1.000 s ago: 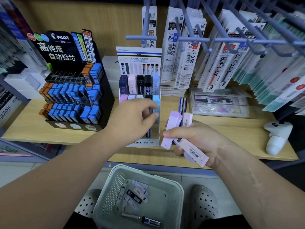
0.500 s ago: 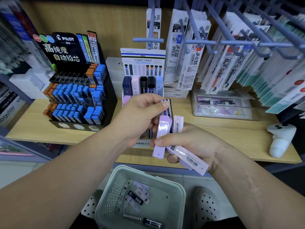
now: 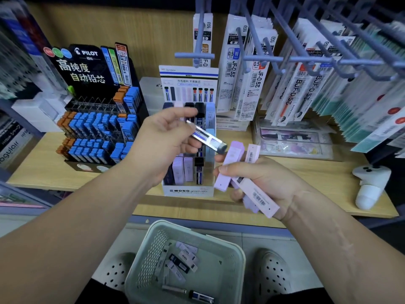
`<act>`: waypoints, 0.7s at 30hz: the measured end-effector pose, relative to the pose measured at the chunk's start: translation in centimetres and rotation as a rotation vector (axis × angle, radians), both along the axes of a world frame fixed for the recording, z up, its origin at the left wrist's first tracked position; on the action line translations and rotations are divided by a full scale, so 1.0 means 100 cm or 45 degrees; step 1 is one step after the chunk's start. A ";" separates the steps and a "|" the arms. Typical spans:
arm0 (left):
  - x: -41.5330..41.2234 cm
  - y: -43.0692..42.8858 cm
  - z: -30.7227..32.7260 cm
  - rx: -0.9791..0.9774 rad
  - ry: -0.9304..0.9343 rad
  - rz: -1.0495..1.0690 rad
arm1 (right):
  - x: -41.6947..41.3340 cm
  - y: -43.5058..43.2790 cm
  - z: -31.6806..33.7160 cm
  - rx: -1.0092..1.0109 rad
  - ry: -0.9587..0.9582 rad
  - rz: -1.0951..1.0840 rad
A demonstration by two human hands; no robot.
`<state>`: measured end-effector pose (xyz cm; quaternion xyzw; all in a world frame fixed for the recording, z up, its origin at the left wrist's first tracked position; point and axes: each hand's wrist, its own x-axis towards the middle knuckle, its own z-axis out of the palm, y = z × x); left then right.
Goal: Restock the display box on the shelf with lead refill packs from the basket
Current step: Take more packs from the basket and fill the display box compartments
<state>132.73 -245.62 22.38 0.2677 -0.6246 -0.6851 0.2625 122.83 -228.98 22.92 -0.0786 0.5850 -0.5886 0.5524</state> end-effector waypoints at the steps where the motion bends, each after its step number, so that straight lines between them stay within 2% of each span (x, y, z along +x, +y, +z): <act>1: 0.002 0.001 -0.002 -0.061 -0.032 -0.037 | -0.002 0.000 0.000 -0.001 -0.009 -0.041; 4: 0.006 0.003 -0.008 -0.186 -0.118 -0.111 | -0.004 0.000 0.001 -0.032 -0.039 -0.133; 7: 0.010 0.006 -0.007 -0.334 -0.197 -0.309 | -0.002 -0.002 0.002 -0.046 -0.033 -0.148; 11: 0.013 0.006 -0.011 -0.327 -0.430 -0.611 | 0.003 -0.002 0.002 -0.036 -0.012 -0.119; 14: 0.015 0.005 -0.014 -0.345 -0.479 -0.771 | 0.006 -0.001 0.001 -0.031 0.000 -0.070; 17: 0.014 0.007 -0.014 -0.319 -0.438 -0.729 | 0.006 -0.001 0.001 -0.020 0.012 -0.050; 21: 0.011 -0.001 -0.013 -0.416 -0.350 -0.331 | 0.001 0.000 -0.001 -0.010 -0.030 -0.154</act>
